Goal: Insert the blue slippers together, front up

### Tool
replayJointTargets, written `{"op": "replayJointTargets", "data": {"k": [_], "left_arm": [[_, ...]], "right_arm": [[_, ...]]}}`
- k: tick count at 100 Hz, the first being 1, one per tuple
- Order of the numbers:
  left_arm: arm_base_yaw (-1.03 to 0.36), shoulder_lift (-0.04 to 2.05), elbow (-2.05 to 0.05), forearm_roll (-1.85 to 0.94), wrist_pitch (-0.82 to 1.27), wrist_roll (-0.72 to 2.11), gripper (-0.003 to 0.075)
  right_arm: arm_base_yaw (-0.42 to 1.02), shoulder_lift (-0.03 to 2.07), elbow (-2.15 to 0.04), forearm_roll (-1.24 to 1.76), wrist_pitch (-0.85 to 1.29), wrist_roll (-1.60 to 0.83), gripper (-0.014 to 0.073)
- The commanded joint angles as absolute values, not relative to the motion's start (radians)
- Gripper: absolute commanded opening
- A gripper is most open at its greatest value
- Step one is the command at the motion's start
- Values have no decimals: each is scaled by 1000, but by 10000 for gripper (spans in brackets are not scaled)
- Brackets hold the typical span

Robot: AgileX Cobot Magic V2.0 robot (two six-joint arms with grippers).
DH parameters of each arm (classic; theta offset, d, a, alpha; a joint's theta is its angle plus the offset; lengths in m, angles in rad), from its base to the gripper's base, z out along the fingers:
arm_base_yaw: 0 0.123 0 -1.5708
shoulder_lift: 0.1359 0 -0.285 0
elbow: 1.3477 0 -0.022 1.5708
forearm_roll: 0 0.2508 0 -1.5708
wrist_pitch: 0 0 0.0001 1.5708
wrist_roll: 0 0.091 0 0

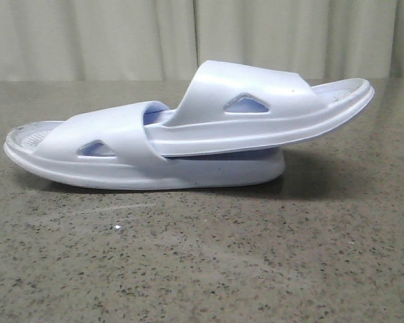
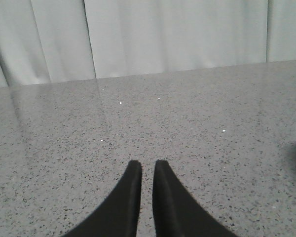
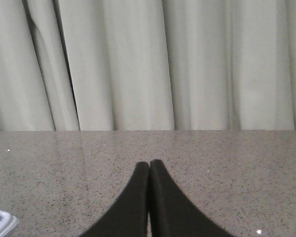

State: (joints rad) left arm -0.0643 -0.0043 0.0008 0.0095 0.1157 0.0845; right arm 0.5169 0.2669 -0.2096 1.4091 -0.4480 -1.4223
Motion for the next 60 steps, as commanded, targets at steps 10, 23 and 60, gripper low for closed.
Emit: {"op": "replayJointTargets", "data": {"k": [10,23,60], "left_arm": [[-63,-33,11,8,28,71,16],[-63,-33,11,8,21,71,16],[-63,-33,11,0,26,71,16]], "right_arm": [[513,273,-237,1375,-461,-1436,-107],[513,273,-237,1375,-461,-1436,-107],[513,273,-237,1375,-461,-1436,-107]]}}
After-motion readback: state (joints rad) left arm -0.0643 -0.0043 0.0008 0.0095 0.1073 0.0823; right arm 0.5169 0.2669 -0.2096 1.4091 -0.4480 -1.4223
